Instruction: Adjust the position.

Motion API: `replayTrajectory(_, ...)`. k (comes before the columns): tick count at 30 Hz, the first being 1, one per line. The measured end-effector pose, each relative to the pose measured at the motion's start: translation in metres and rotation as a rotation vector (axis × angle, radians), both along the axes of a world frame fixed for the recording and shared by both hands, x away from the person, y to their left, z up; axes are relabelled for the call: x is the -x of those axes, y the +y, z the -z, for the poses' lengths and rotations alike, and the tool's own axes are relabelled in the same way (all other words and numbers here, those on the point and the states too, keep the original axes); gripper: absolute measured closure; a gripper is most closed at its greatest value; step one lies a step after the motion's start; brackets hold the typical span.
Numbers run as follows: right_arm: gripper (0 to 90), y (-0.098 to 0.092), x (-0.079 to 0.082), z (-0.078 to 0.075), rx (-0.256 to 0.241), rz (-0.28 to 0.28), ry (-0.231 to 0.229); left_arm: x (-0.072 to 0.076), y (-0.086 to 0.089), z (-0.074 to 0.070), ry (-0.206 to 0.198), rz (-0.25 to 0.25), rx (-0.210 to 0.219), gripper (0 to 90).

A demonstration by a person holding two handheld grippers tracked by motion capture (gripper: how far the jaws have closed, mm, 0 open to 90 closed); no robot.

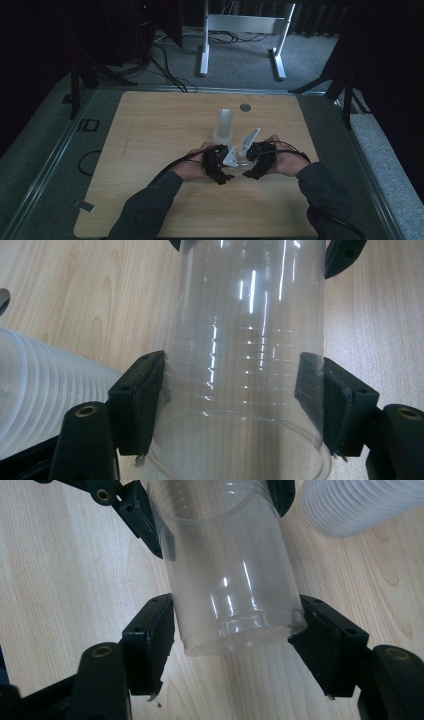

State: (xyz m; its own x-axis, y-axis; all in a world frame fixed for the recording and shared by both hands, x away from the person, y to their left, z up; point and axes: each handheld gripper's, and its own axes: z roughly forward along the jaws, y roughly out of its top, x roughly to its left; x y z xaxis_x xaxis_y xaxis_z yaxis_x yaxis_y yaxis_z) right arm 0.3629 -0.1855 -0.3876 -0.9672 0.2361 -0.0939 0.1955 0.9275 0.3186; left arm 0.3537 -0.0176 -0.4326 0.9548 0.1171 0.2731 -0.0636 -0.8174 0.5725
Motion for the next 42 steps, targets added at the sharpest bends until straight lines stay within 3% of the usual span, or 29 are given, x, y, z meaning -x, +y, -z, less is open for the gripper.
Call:
replayTrajectory(22, 38.9, 0.0018, 0.0012, 0.0045, 0.013, 0.005, 0.010, 0.0018, -0.0008, -0.0002, -0.030, 0.014, -0.017, 28.7)
replayTrajectory(32, 41.5, 0.0002, 0.0006, 0.0048, 0.001, -0.019, -0.001, -0.0006, -0.0004, -0.0012, -0.006, -0.024, 0.013, 19.8)
replayTrajectory(42, 41.5, -0.0047, 0.0007, 0.0068, -0.006, -0.004, 0.000, -0.0013, 0.0008, -0.0054, 0.000, -0.039, 0.052, 14.3)
